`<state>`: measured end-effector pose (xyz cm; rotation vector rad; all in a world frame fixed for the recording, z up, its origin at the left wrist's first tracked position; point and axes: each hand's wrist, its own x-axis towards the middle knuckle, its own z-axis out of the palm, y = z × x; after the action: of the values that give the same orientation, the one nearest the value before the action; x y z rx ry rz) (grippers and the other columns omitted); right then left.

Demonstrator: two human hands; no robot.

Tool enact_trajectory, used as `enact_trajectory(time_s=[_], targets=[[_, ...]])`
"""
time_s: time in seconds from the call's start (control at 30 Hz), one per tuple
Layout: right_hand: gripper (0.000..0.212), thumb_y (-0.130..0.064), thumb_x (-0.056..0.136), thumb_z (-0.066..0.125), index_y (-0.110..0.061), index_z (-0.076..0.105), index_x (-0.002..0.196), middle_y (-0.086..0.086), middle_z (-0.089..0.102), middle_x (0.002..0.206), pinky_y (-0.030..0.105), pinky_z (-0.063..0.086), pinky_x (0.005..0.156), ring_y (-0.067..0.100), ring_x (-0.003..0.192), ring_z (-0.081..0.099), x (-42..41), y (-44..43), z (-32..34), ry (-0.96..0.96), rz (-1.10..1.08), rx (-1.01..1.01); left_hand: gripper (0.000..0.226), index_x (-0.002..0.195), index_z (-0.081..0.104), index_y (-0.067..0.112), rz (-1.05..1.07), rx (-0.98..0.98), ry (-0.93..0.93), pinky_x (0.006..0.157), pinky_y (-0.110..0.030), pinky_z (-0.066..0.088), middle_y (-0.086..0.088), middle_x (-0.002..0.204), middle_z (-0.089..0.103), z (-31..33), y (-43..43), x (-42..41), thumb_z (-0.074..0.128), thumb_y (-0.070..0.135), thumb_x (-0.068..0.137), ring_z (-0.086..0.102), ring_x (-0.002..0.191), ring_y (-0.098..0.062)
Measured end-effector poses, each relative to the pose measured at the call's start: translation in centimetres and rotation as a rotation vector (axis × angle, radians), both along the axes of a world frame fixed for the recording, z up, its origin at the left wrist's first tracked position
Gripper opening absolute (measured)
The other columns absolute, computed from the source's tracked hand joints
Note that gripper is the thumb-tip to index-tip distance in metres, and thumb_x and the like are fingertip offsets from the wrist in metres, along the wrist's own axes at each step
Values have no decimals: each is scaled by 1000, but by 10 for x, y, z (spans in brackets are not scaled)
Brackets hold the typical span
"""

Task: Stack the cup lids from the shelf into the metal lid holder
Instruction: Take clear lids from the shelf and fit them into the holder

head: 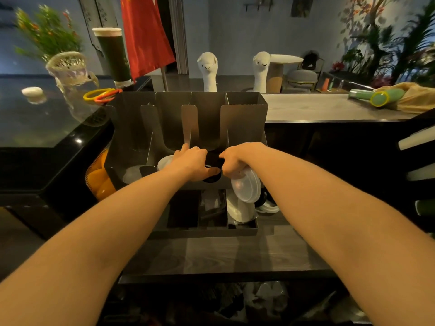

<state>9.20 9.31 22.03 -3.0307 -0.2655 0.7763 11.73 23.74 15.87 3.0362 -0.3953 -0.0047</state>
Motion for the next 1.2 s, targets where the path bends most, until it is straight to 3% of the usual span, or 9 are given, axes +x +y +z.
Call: enact_trajectory(time_s=[0.07,0.23,0.4,0.57,0.73,0.83,0.93,1.07,1.2], targets=[[67,-11,83,62,-13,43,147,13,58,121,33,51,72,26,90,62,3,2,-2,13,7,-18,60,123,56,21,3,33,-20,101,-50,40,-3,121,59,-1,-1,-1,60,67,85,44,125,-32],[66,-15,89,59,-13,35,151,16,49,142,41,50,97,33,118,56,8,1,-7,6,20,-10,61,119,59,17,1,151,-89,103,-50,38,-6,122,60,-5,-1,-5,52,69,88,43,129,-34],[78,-15,91,60,-17,19,158,16,37,152,38,46,95,36,128,48,4,0,-9,25,18,1,65,124,56,17,-6,224,-77,106,-52,36,-6,127,59,-6,-1,-3,48,71,88,40,133,-35],[66,-15,91,59,-11,34,152,17,45,147,33,50,81,33,122,54,3,1,-12,-8,20,-6,71,136,48,18,3,186,-94,106,-51,38,-6,136,53,-8,1,-5,47,71,89,41,133,-35],[87,-13,94,55,-22,-1,159,17,36,153,31,49,67,28,95,58,-4,-5,-18,-47,-22,96,72,143,41,21,-30,55,-237,104,-50,41,-5,141,48,-11,7,-18,50,68,89,45,130,-33],[74,-18,93,57,-24,19,156,15,52,137,33,49,72,27,97,59,-8,-5,-21,-133,-34,218,65,140,46,21,-76,-17,-348,97,-46,47,-4,136,52,-8,14,-29,55,62,91,50,123,-32],[46,-23,91,61,-22,47,136,8,61,117,31,47,72,23,94,60,-17,-4,-20,-258,-55,341,55,132,54,19,-131,-80,-456,84,-38,51,-4,126,59,-3,26,-41,58,55,91,55,108,-27],[15,-26,93,59,-21,62,107,3,65,100,34,53,72,21,88,63,-33,4,-24,-459,-183,622,49,131,56,18,-180,-218,-463,81,-35,53,-4,124,61,3,37,-62,59,49,93,58,110,-24],[11,-19,94,57,-18,67,95,2,67,91,35,56,77,18,85,63,-49,25,-30,-559,-366,945,49,135,54,19,-177,-371,-419,84,-28,48,-1,129,61,5,46,-86,56,49,96,58,115,-19]])
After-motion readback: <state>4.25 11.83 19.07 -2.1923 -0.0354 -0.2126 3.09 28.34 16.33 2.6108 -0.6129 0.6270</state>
